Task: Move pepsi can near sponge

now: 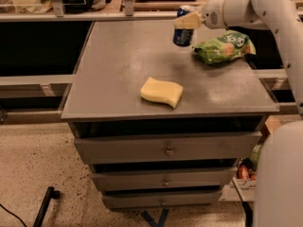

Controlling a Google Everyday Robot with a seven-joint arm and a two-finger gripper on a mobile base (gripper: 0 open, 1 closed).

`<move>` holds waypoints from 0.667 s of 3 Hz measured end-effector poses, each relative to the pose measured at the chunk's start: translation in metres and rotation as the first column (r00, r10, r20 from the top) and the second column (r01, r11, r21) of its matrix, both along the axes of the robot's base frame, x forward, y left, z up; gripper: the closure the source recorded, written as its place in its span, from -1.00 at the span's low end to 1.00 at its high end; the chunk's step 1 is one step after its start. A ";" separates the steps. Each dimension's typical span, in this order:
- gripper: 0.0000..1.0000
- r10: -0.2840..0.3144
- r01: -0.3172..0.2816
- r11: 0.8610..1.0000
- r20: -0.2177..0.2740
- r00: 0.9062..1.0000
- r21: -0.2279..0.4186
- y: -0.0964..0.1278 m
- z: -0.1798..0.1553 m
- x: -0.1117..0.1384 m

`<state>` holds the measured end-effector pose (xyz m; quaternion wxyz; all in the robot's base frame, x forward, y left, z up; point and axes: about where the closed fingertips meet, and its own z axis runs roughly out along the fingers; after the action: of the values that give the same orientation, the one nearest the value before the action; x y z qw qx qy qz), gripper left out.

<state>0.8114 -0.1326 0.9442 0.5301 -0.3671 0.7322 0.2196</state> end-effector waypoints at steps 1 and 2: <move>1.00 -0.008 0.008 1.000 0.005 1.000 0.001 -0.006 0.017 -0.043; 1.00 0.036 -0.036 0.998 0.000 0.999 -0.055 0.011 0.006 -0.090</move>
Offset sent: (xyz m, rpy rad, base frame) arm -0.1571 0.0434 -0.0479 -0.1562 0.0638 0.1202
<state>0.7219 -0.1215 0.9505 0.5161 -0.3948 0.7310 0.2084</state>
